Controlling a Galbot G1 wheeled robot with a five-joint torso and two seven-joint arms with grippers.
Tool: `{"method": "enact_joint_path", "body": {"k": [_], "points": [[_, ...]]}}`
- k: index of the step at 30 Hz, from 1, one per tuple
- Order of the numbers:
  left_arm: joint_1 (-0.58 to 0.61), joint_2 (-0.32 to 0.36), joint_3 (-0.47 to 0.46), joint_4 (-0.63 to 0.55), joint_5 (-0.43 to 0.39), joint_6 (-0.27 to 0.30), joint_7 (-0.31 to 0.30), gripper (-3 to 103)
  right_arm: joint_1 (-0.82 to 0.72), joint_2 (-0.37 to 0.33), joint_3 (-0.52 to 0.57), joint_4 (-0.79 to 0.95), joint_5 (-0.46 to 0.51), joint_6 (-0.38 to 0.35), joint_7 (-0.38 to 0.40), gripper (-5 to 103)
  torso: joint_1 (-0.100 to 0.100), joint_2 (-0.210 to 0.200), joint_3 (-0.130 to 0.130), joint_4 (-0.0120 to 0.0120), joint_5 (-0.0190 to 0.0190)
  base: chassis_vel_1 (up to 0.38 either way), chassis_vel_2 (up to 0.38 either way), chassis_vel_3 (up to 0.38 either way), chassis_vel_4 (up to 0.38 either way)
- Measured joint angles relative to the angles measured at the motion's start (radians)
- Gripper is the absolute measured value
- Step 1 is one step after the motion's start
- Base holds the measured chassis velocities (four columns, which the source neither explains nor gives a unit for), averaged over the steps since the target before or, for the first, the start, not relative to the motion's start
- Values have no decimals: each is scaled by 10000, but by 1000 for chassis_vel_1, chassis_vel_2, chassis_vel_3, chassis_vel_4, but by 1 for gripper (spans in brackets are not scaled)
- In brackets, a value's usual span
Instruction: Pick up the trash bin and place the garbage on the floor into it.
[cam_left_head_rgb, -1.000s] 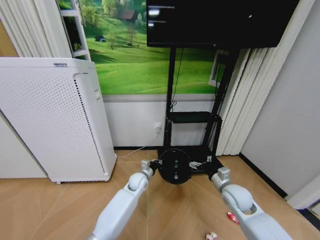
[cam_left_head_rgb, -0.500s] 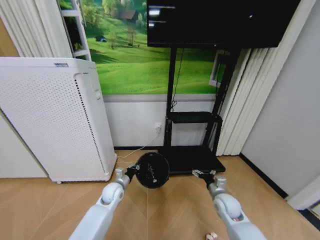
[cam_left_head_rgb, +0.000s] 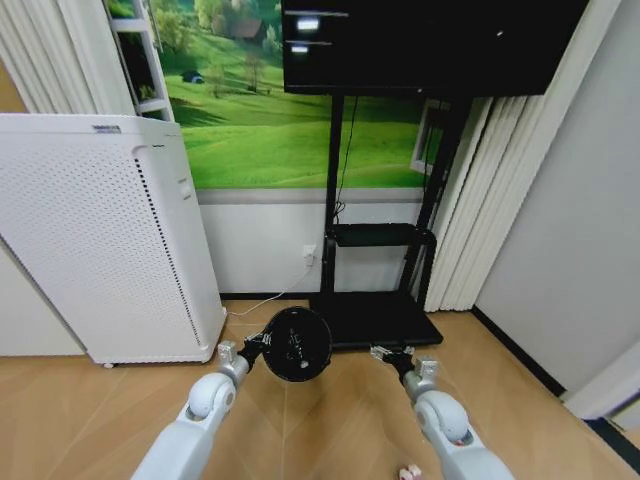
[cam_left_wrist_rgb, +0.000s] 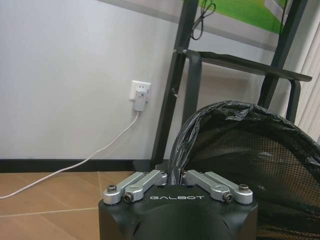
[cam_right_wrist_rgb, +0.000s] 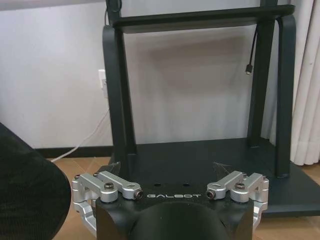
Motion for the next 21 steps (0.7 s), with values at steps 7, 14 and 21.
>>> {"method": "enact_joint_path", "body": {"k": [7,14,21], "points": [[-46,20,-75,126,-6,-40,90,4,-46,-64,-38,-53,-113,-53,-37,100,1,0,1,-4,0,-189,-196,165,175],[-95,-46,-139,133,-2,-42,47,4,-240,-10,-175,-603,-907,269,-359,100,0,0,0,2,2,-62,-77,72,79],[66,-5,-527,-181,-25,0,12,4,-950,-1142,-165,-1335,-1866,94,-1412,100,0,0,0,2,4,0,0,0,0]]}}
